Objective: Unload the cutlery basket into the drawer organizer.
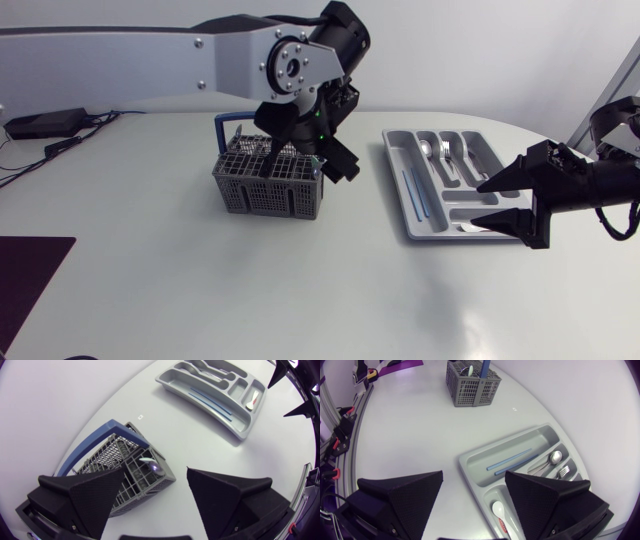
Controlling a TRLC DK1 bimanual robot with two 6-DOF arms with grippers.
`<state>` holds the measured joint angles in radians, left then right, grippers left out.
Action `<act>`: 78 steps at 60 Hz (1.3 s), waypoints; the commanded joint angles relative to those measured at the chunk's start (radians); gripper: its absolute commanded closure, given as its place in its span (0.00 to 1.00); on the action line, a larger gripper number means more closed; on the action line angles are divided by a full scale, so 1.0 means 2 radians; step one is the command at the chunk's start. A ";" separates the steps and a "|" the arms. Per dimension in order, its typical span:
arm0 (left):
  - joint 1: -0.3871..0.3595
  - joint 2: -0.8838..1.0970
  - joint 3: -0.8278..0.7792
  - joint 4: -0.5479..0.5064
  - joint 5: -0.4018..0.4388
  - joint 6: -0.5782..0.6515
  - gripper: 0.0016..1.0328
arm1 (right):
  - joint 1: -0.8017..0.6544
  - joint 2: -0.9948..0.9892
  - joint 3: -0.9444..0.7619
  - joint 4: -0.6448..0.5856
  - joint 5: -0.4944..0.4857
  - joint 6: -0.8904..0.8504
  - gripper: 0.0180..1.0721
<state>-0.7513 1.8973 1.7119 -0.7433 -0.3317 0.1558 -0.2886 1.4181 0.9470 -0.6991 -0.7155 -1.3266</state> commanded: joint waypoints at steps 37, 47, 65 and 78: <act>-0.018 0.087 0.064 -0.069 -0.113 -0.118 0.09 | 0.011 -0.052 -0.065 0.004 -0.018 0.027 0.14; -0.024 0.094 0.068 -0.068 -0.128 -0.129 0.15 | 0.014 -0.061 -0.071 0.003 -0.018 0.029 0.14; -0.032 0.115 0.082 -0.063 -0.129 -0.148 0.46 | 0.019 -0.076 -0.074 0.001 -0.022 0.035 0.14; -0.029 0.124 0.082 -0.059 -0.136 -0.149 0.61 | 0.018 -0.081 -0.080 0.003 -0.023 0.034 0.14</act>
<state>-0.8082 2.1124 1.8488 -0.8627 -0.5854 -0.1093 -0.2569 1.2644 0.8169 -0.6983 -0.7528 -1.2781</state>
